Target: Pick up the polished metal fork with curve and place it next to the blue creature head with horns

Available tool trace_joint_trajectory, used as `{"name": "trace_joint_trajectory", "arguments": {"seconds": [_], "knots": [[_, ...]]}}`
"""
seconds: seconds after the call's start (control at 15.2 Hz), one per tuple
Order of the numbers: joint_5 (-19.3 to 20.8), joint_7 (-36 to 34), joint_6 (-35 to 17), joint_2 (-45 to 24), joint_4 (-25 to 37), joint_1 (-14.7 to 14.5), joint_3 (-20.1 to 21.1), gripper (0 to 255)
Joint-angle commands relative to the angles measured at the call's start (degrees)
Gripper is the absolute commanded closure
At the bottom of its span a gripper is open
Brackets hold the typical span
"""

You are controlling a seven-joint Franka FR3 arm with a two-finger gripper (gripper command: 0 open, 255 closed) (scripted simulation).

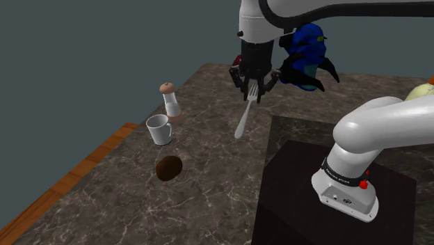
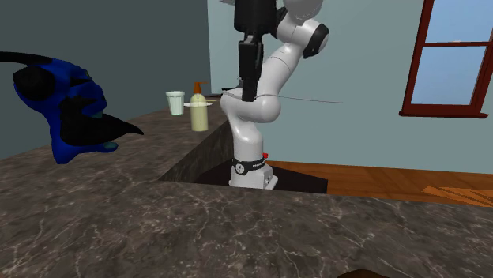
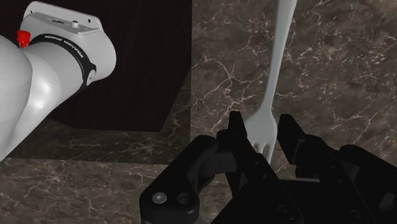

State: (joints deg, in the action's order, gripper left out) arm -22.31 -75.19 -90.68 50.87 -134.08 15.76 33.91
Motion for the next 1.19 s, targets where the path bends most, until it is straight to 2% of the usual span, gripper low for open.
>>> {"name": "trace_joint_trajectory", "arguments": {"seconds": [0.0, 1.12], "knots": [[0.5, -0.2, 1.3, -0.5, 1.8, 0.3, -0.4, 255], [3.9, -1.2, 12.2, -5.6, 17.6, 2.5, -3.2, 255]]}}
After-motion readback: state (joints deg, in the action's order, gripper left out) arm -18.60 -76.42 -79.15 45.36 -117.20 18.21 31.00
